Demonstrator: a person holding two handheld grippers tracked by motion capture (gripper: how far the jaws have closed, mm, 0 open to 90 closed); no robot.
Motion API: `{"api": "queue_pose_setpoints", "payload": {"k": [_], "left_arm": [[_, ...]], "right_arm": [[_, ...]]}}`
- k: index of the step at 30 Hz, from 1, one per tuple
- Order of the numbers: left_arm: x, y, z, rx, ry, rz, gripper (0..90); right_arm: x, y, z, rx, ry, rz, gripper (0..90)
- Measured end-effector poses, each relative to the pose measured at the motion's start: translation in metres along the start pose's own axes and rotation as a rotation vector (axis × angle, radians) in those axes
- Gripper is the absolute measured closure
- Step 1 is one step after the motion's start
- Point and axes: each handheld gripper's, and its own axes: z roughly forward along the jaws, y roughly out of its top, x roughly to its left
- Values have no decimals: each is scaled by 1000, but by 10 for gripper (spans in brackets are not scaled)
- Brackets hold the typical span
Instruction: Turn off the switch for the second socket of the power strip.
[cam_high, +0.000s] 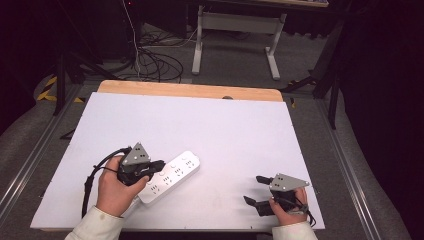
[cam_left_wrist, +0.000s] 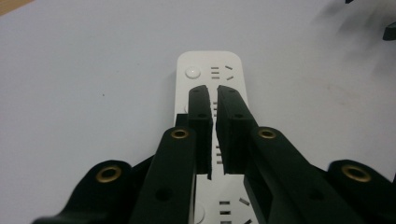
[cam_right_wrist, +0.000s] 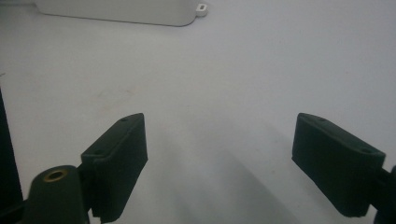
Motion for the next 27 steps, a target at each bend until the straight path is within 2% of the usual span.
{"api": "queue_pose_setpoints", "payload": {"k": [1,2,3,4,5,6,8,11,13,15,17,23,27], "left_arm": [[1,0,-1,-9,5,-4,817],[1,0,-2,-18,-1,-6,739],[0,0,-3,-34,-3,-8,739],[-1,1,-3,-55,-2,-18,594],[-1,1,-3,-55,-2,-18,527],[-2,2,-3,-58,-8,-28,527],[-2,3,-4,-67,-3,-27,388],[-1,3,-8,-93,7,-29,320],[0,2,-11,-109,-5,-24,226],[1,2,-14,-129,-1,-32,187],[2,1,-18,-151,26,-44,163],[12,-7,-30,-183,26,-52,118],[17,-16,-37,-205,43,-34,117]], "right_arm": [[0,0,0,-1,1,0,189],[0,0,0,-2,1,0,188],[0,0,0,-2,1,0,188],[0,0,-1,-2,1,0,188],[0,0,-1,-2,1,0,188],[0,0,-1,-4,2,2,188],[0,0,-1,-4,2,1,188],[0,0,-1,-5,2,1,188],[0,0,-1,-5,2,1,188],[0,0,-1,-7,3,2,188],[0,0,-1,-5,3,1,187],[0,0,-1,-6,2,-2,187],[0,0,-1,-5,3,-2,186]]}}
